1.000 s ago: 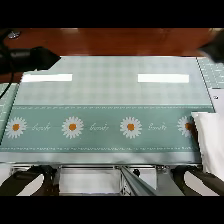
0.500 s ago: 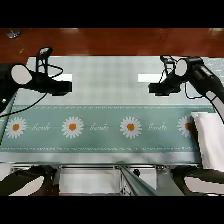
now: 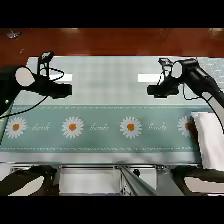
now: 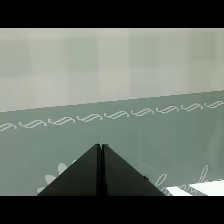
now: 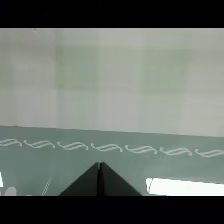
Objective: Fold the shirts.
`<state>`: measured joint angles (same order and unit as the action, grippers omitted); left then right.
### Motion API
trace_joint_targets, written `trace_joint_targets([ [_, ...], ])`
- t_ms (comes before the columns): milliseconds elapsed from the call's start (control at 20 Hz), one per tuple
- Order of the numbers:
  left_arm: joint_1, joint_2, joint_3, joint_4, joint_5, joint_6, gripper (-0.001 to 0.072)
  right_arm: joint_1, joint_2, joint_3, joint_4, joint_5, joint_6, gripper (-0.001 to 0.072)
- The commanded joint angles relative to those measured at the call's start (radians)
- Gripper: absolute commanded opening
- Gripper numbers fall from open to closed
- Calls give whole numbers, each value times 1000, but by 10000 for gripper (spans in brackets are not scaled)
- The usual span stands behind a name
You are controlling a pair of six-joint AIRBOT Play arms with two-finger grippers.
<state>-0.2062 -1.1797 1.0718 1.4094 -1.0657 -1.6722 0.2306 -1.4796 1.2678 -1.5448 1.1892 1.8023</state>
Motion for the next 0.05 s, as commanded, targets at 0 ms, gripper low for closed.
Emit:
trace_joint_targets([
  [0,0,0,-1,1,0,-1,27,1,-1,0,-1,0,3,25],
])
